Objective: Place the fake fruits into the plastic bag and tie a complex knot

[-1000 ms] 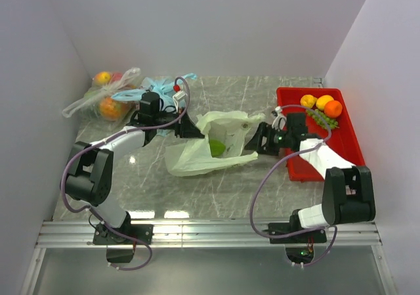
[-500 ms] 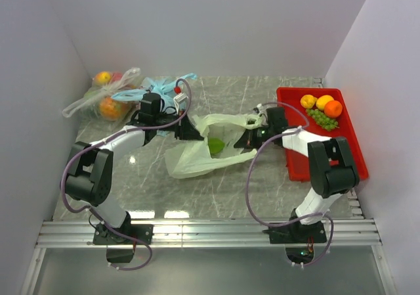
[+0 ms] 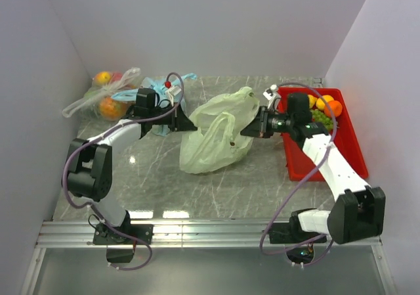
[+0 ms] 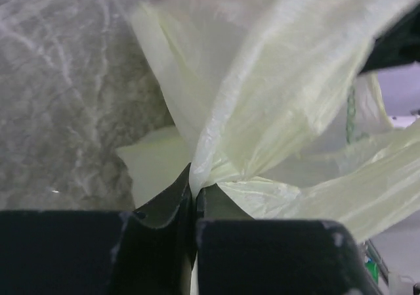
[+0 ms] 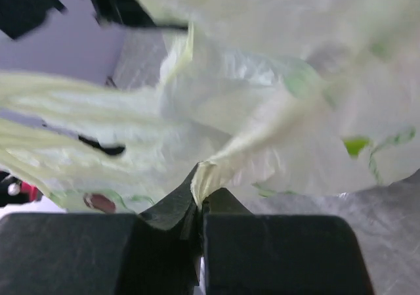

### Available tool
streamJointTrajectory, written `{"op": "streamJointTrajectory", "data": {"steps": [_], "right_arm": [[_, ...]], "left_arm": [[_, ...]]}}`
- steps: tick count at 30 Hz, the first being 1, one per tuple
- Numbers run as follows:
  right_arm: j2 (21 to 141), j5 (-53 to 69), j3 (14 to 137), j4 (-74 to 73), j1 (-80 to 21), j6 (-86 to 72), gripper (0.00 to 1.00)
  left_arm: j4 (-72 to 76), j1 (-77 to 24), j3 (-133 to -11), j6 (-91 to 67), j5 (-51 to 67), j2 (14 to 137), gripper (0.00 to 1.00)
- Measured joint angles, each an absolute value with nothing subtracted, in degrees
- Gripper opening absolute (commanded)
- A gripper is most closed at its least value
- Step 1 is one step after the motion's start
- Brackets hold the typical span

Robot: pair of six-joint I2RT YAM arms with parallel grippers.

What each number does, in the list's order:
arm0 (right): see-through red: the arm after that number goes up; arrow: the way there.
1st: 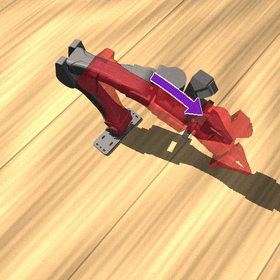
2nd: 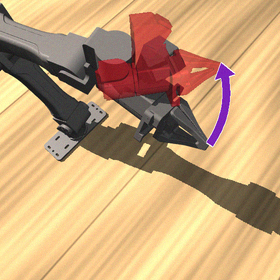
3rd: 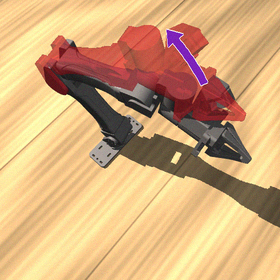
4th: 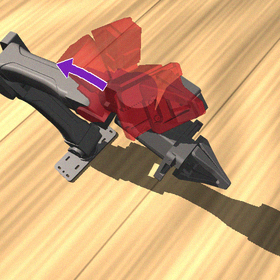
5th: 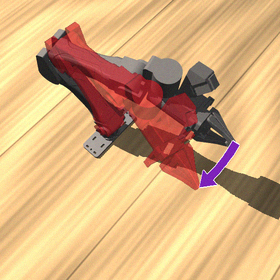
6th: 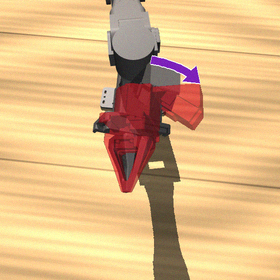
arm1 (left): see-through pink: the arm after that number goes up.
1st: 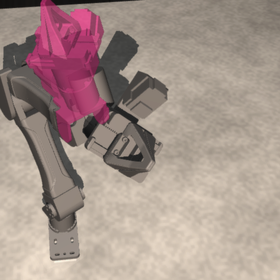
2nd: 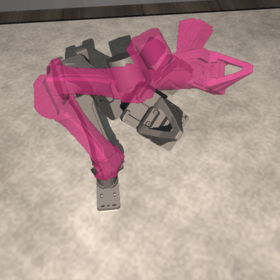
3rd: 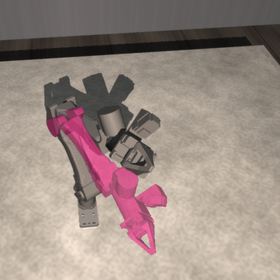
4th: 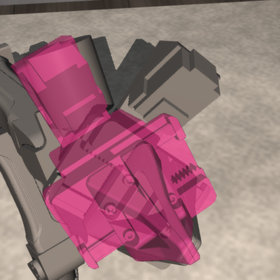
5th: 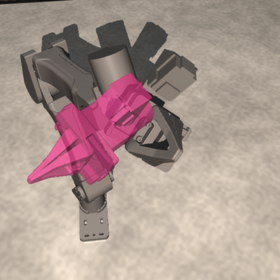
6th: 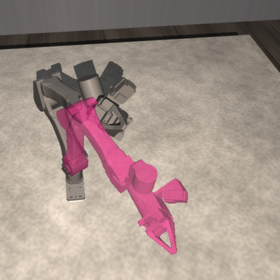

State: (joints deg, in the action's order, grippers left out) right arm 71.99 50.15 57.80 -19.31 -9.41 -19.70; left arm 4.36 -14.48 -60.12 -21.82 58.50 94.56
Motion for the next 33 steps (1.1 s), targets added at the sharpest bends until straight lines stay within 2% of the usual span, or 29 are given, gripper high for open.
{"op": "streamJointTrajectory", "data": {"steps": [2, 4, 5, 6, 8, 10, 11, 12, 14, 20, 26, 33], "right_arm": [[74.78, 49.15, 57.1, -20.53, -10.61, -19.18, 0.0], [78.04, 48.05, 56.86, -21.58, -10.85, -18.98, 0.0], [79.5, 47.37, 56.84, -21.82, -10.87, -18.98, 0.0], [80.47, 46.78, 56.86, -22.0, -10.94, -19.0, 0.0], [80.93, 46.0, 56.86, -22.11, -11.14, -19.05, 0.0], [80.47, 45.74, 56.88, -21.96, -11.31, -19.07, 0.0], [80.2, 45.63, 56.88, -21.91, -11.49, -19.2, 0.0], [80.01, 45.58, 56.9, -21.91, -11.66, -19.25, 0.0], [79.79, 45.47, 56.9, -21.89, -12.03, -19.44, 0.0], [79.68, 45.12, 56.9, -21.87, -13.78, -19.66, 0.0], [79.66, 44.53, 56.88, -21.89, -14.39, -19.64, 0.0], [79.66, 44.18, 56.88, -21.93, -14.52, -19.42, 0.0]], "left_arm": [[3.14, -14.55, -62.17, -21.74, 56.49, 97.36, 0.11], [1.72, -14.55, -63.96, -21.45, 55.02, 100.14, 0.17], [0.75, -14.55, -64.31, -20.67, 54.57, 101.08, 0.21], [-0.45, -14.5, -64.47, -19.97, 54.37, 101.62, 0.31], [-2.98, -14.41, -65.04, -18.04, 54.57, 101.89, 0.39], [-5.41, -14.06, -66.35, -15.4, 56.01, 101.69, 0.67], [-5.91, -13.87, -67.2, -14.5, 57.14, 101.25, 0.73], [-6.57, -13.52, -67.85, -13.96, 58.43, 100.44, 0.9], [-8.6, -12.6, -68.97, -11.86, 60.29, 97.73, 0.99], [-15.42, -12.12, -74.89, -2.72, 63.83, 86.15, 0.99], [-23.29, -20.45, -79.59, 7.14, 65.45, 84.01, 0.99], [-25.93, -32.25, -77.8, 12.99, 53.89, 85.32, 0.99]]}}
